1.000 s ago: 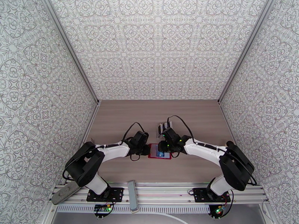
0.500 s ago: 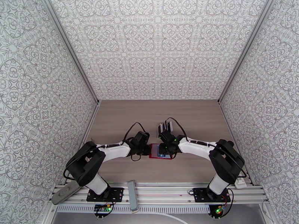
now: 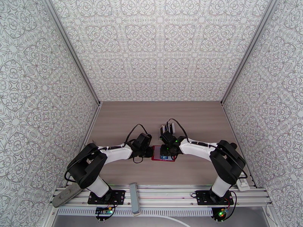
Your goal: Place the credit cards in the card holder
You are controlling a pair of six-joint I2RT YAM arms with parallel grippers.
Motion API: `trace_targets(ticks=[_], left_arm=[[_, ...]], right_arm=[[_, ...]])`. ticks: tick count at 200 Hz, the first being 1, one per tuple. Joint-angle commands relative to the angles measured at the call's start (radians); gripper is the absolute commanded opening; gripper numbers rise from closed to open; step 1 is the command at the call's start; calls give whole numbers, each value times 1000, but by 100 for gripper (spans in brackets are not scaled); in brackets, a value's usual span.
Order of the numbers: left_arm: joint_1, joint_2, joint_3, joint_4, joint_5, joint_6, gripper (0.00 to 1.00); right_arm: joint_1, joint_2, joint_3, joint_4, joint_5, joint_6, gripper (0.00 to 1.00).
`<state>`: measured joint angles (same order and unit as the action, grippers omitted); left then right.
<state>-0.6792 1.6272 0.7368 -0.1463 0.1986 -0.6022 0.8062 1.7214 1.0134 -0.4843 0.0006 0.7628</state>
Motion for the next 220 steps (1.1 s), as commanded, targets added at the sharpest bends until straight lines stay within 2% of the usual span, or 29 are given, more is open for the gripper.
trace_targets(ticks=[1,157,220], left_arm=[[-22,40,-24,-26,38,-10,11],[-22,40,-25,-26,34,-10,11],[-22,40,-24,-24,36,-10,11]], right_arm=[[8,-22,7,-21,30,15,41],[8,-23,-19,-22,55,36,41],[7,-3,-21,-2,29,38,41]])
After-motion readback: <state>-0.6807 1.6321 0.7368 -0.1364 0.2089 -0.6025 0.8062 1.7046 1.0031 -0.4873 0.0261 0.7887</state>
